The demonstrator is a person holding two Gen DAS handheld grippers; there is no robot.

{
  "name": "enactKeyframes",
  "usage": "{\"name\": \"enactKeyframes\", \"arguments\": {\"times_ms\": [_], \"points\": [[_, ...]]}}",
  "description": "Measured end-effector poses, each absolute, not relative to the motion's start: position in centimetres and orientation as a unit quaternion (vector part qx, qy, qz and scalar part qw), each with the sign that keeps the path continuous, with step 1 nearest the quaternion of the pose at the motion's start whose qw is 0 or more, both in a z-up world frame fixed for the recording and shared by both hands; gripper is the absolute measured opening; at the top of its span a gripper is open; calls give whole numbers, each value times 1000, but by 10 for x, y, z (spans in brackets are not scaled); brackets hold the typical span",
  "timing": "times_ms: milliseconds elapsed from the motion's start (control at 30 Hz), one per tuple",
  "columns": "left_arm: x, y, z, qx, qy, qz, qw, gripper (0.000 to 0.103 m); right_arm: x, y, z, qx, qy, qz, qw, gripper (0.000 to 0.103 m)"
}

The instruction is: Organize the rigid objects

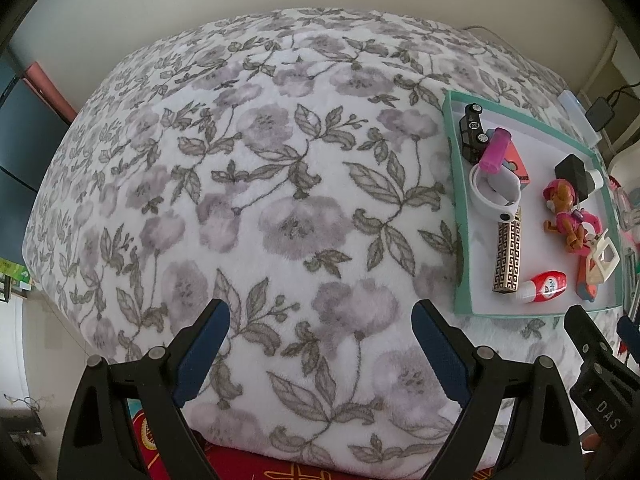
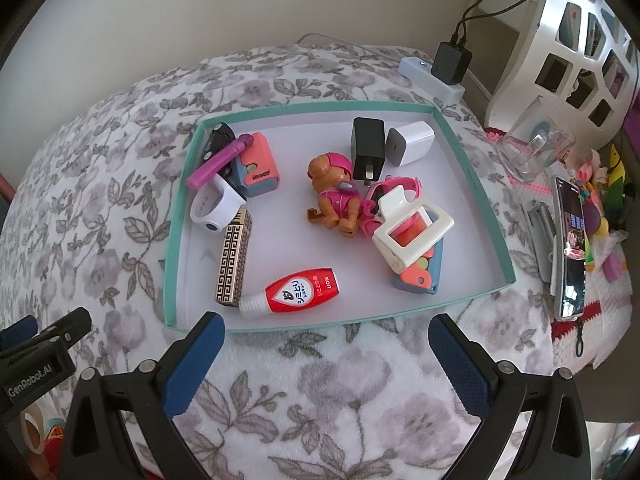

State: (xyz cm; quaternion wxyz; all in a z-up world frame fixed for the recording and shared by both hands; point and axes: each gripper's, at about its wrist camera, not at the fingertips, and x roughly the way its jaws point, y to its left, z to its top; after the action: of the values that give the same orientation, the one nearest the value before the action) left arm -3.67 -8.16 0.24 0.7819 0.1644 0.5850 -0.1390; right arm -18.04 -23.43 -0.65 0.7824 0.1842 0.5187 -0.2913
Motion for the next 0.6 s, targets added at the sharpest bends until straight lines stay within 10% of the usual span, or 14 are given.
{"name": "enactKeyframes", "arguments": {"times_ms": [600], "points": [[-37, -80, 1, 169, 583, -137, 783, 93, -180, -233, -9, 180, 524, -289, 781, 103]]}}
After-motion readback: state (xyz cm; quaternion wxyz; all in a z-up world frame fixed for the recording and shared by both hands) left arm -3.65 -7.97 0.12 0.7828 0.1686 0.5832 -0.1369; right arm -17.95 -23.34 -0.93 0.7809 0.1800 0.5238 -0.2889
